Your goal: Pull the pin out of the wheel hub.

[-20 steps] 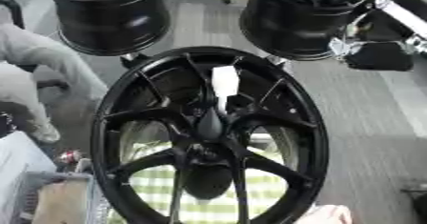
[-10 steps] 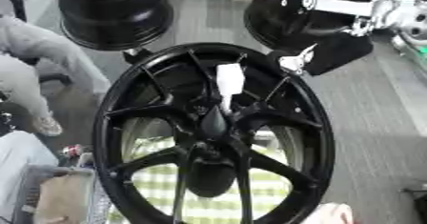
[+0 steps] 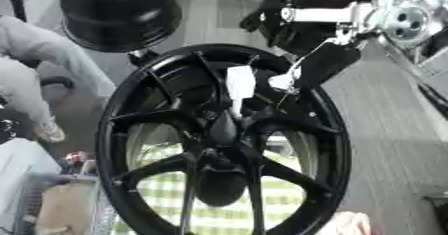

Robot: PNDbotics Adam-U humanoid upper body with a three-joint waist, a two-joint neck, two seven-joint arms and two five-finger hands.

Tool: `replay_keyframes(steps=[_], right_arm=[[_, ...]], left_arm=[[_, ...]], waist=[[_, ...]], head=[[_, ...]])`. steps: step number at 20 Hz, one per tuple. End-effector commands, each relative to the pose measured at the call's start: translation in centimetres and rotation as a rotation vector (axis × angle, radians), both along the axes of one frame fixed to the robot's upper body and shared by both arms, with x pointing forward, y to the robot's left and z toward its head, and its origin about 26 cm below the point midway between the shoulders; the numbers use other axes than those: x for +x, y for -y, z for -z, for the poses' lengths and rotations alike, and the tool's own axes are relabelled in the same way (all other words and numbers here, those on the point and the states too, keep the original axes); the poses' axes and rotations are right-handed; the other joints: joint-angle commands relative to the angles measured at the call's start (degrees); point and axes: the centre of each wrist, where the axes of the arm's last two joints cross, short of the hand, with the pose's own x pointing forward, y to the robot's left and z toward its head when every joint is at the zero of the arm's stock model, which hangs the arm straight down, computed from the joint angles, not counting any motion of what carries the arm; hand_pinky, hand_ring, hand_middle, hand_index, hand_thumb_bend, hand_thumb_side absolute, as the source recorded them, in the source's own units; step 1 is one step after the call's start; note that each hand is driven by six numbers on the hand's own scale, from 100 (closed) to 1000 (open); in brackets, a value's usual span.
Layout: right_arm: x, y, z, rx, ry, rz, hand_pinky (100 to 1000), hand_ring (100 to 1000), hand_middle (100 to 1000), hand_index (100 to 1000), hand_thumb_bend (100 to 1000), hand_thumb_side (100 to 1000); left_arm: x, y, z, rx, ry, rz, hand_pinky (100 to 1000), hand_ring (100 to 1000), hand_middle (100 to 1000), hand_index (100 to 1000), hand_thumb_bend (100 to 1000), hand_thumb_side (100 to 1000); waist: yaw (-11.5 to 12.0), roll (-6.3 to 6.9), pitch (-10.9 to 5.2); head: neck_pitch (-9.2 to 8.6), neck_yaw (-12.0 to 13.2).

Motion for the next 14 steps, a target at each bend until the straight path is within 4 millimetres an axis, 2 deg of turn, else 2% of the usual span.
replay_keyframes(steps=[1, 8, 14], right_arm=[[-0.3, -0.5, -0.8, -0.007, 0.026, -0.014, 790, 794, 922, 1000, 255, 396], [0.4, -1.1, -0.6, -0.014, 0.026, -0.013, 821, 841, 975, 1000, 262, 429], [1.6, -0.9, 0.4, -0.040, 0.014, 0.033, 830, 858, 983, 1000, 259, 442]], left_arm=[[0.1, -0.1, -0.8, 0.020, 0.020, 0.012, 728, 600, 613, 731, 100, 909], [0.1, -0.1, -0.7, 0.022, 0.018, 0.016, 729, 600, 613, 731, 100, 912], [0.1, -0.1, -0.7, 0.023, 0.018, 0.017, 729, 600, 614, 731, 100, 914]], waist=[[0.10, 0.32, -0.53], [0.50, 0.34, -0.41], [0.71, 0.29, -0.24]], head=[[-0.15, -0.17], [-0.15, -0.33], [-0.15, -0.39]])
